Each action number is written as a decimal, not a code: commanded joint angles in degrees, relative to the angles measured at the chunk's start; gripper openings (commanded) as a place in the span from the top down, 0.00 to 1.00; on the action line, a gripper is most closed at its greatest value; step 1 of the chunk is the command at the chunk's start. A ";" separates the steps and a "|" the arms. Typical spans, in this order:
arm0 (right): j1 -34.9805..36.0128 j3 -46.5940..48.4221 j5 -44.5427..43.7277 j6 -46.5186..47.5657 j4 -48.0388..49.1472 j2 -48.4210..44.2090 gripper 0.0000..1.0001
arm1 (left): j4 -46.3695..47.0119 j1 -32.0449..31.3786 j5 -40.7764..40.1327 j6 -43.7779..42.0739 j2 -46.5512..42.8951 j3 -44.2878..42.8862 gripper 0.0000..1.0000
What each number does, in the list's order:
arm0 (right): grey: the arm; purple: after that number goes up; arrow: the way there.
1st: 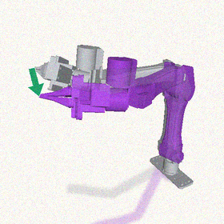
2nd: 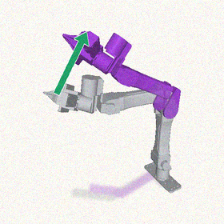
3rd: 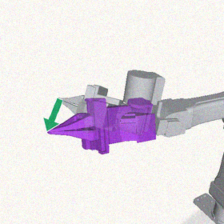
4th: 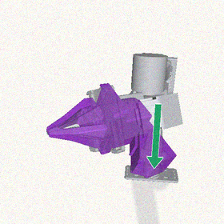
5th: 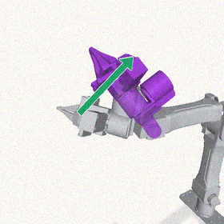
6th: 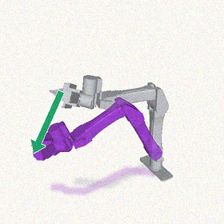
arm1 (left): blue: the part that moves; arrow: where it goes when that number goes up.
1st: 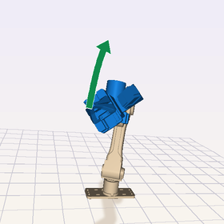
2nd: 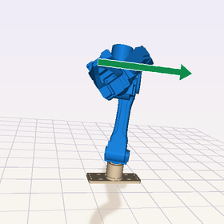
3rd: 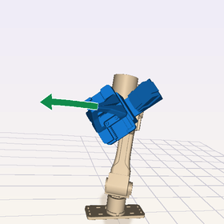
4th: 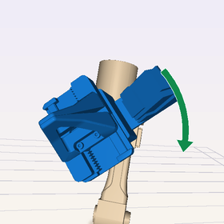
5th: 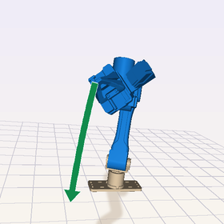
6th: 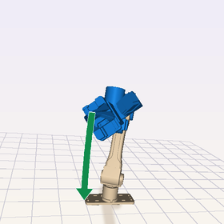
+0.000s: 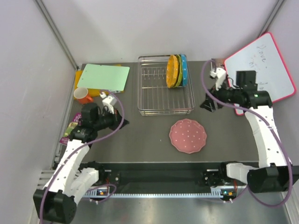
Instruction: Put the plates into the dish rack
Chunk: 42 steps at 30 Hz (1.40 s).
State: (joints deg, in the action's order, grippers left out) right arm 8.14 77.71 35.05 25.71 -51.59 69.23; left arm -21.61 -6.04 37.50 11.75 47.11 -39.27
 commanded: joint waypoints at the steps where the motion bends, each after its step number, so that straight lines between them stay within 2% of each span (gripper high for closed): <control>1: -14.17 -6.34 13.61 1.00 -10.60 0.46 0.32 | 4.03 -10.18 3.29 -15.31 2.10 0.59 1.00; 3: -16.48 -6.44 16.44 8.01 -16.32 5.72 0.31 | 4.20 -13.98 1.36 -18.50 5.43 0.42 1.00; 4: -18.06 -5.91 19.24 11.69 -23.74 8.35 0.29 | 5.07 -17.74 0.66 -20.95 6.75 0.33 1.00; 5: -18.94 -5.30 20.57 19.91 -27.30 10.90 0.22 | 5.52 -19.60 0.04 -22.19 9.81 0.16 1.00; 6: -19.82 -5.03 21.37 23.56 -30.12 15.80 0.20 | 6.04 -21.62 -0.58 -23.25 11.49 -0.02 1.00; 7: -21.05 -5.03 21.99 26.29 -32.15 17.85 0.13 | 6.74 -26.17 -2.32 -25.61 12.99 -0.28 1.00; 8: -21.67 -5.29 21.56 27.80 -32.17 20.91 0.09 | 7.97 -28.39 -3.12 -26.68 15.79 -0.72 1.00; 10: -22.12 -5.38 19.90 30.26 -32.17 23.22 0.09 | 9.47 -33.13 -4.53 -26.96 18.35 -1.86 1.00; 11: -22.12 -5.03 19.36 32.19 -32.25 25.58 0.09 | 14.61 -34.11 -4.54 -25.39 19.76 -2.39 1.00; 13: -22.03 -4.33 17.61 33.60 -32.34 27.79 0.09 | 16.60 -37.27 -5.32 -24.58 23.09 -3.44 1.00; 17: -22.03 -3.36 14.27 38.78 -32.25 32.62 0.11 | 17.99 -38.16 -4.28 -23.52 33.10 -6.96 1.00; 21: -20.80 -2.48 10.84 41.87 -32.25 38.68 0.13 | 23.62 -38.95 -3.49 -24.14 39.01 -8.10 1.00; 29: -20.01 -0.28 13.29 42.14 -32.25 48.09 0.18 | 31.26 -41.41 -3.31 -22.21 46.74 -7.32 1.00; 42: -11.84 -7.93 13.12 45.39 -32.25 49.95 0.23 | 38.56 -45.90 -4.62 -17.73 58.61 -12.06 1.00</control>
State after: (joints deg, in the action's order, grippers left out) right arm -6.52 71.81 48.05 66.98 -79.11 117.91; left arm 9.80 -51.51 34.89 -7.62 102.39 -47.90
